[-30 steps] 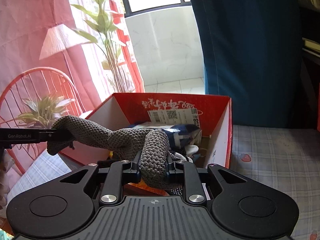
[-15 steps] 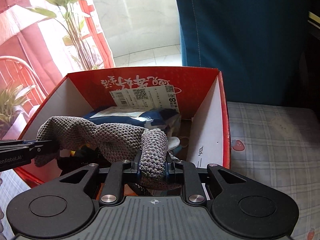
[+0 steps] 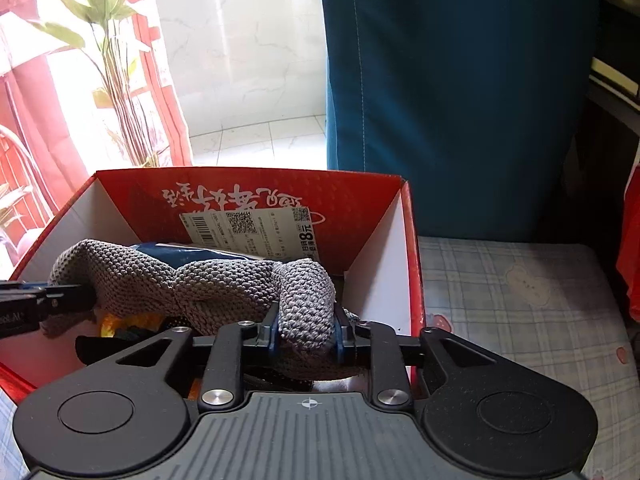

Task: Organize soft objects
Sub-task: 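Open both tools to drop the grey cloth and withdraw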

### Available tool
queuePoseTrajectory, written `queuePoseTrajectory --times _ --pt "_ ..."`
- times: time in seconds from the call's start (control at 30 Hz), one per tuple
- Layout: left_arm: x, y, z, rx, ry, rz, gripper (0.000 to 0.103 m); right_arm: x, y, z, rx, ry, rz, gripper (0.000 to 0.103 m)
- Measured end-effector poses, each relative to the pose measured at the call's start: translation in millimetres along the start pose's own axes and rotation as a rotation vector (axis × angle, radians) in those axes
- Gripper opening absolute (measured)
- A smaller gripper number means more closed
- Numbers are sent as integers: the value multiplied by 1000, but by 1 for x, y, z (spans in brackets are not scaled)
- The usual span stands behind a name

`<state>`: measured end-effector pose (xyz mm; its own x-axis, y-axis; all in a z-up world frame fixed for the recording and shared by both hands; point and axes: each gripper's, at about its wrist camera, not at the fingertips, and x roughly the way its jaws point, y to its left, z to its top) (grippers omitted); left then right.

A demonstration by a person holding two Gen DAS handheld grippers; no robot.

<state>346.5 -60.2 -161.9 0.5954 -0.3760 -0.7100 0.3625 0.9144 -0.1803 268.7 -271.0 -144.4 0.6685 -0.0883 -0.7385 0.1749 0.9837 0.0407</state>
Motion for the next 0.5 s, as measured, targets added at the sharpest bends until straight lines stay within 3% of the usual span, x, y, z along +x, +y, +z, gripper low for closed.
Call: queuePoseTrajectory --times 0.03,0.07,0.1,0.27,0.33,0.5 --pt "-5 1 0 -8 -16 -4 48 -2 0 -1 -13 -10 -3 33" --pt "-10 2 1 -13 -36 -6 59 -6 -1 -1 -22 -23 -8 35" --pt "-16 2 1 -15 -53 -7 65 -10 -1 -1 -27 -36 -7 36" --pt "-45 -2 -3 -2 -92 -17 71 -36 -6 -5 -41 -89 33 49" --pt "-59 -4 -10 -1 -113 -17 76 -50 -8 -9 -44 -114 48 59" --pt "-88 -12 -31 11 -138 -8 80 -86 -11 -24 -33 -175 101 62"
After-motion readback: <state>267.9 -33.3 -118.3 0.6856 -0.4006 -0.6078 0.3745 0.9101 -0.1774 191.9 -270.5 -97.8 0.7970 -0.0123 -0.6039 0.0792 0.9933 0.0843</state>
